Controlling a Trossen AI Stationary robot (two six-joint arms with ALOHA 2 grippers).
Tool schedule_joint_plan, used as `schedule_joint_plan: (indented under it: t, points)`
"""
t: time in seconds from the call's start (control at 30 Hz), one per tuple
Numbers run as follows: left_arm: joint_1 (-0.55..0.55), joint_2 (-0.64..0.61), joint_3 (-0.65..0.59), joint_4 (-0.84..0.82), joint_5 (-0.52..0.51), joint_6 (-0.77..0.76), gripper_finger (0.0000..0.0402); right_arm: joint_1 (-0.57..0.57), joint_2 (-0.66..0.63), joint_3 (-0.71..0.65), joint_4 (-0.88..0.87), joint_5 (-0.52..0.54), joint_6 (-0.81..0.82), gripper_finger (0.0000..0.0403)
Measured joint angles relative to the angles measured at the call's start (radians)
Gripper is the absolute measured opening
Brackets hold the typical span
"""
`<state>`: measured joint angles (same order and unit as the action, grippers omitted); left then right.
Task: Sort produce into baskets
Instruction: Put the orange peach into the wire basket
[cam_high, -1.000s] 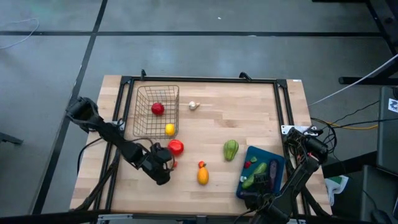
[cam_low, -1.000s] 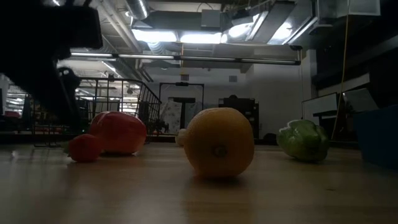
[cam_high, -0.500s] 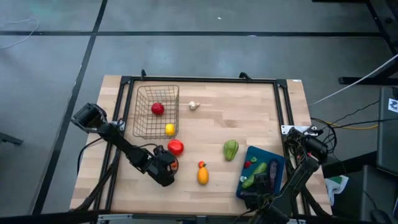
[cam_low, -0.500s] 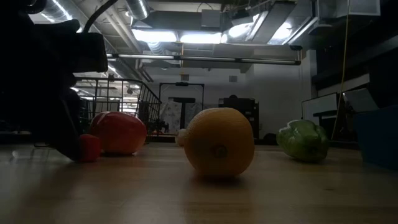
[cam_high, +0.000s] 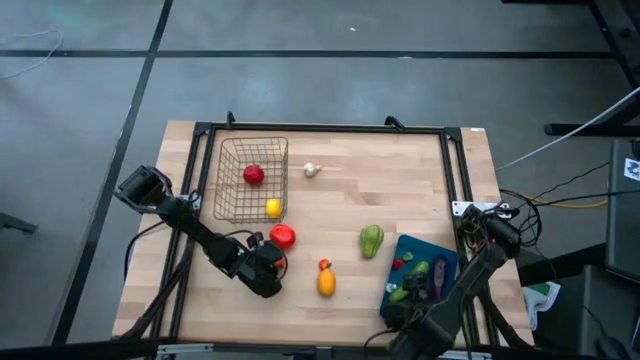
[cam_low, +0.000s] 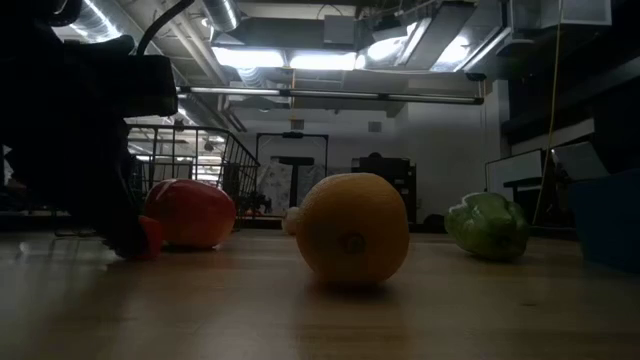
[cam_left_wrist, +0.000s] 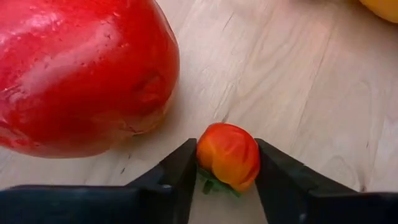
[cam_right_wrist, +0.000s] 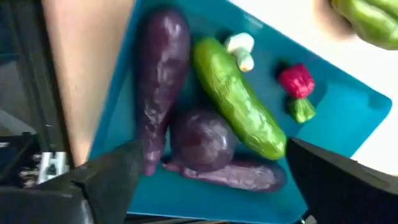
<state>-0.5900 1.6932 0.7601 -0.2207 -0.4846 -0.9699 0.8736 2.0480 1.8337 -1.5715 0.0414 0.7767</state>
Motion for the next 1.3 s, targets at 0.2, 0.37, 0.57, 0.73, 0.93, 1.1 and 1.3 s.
schedule_joint_plan:
  t: [0.2,0.37,0.57,0.73,0.93,1.1,1.3]
  points:
    - [0.0,-0.017,0.0,-0.001,0.06,0.0,0.0108,-0.044,0.0,0.027,0.0,0.002,-0.072,0.0385]
    - [0.0,-0.079,0.012,-0.004,0.118,0.0,0.0117,-0.091,0.0,0.027,0.001,0.003,-0.146,0.0385]
    - [0.0,-0.204,0.037,-0.006,0.145,0.069,0.0114,-0.158,0.0,0.027,0.0,0.004,-0.245,0.0385]
    - [0.024,-0.345,0.045,-0.006,0.143,0.129,0.0115,-0.209,0.0,0.027,0.007,0.045,-0.336,0.0385]
    - [0.095,-0.521,0.045,-0.042,0.131,0.208,0.0116,-0.263,0.0,0.027,0.039,0.116,-0.418,0.0385]
    - [0.182,-0.649,0.045,-0.121,0.1,0.277,0.0117,-0.304,0.0,0.027,0.134,0.132,-0.469,0.0385]
    - [0.31,-0.75,0.046,-0.315,0.049,0.34,0.0117,-0.348,0.0,0.027,0.273,0.132,-0.557,0.0385]
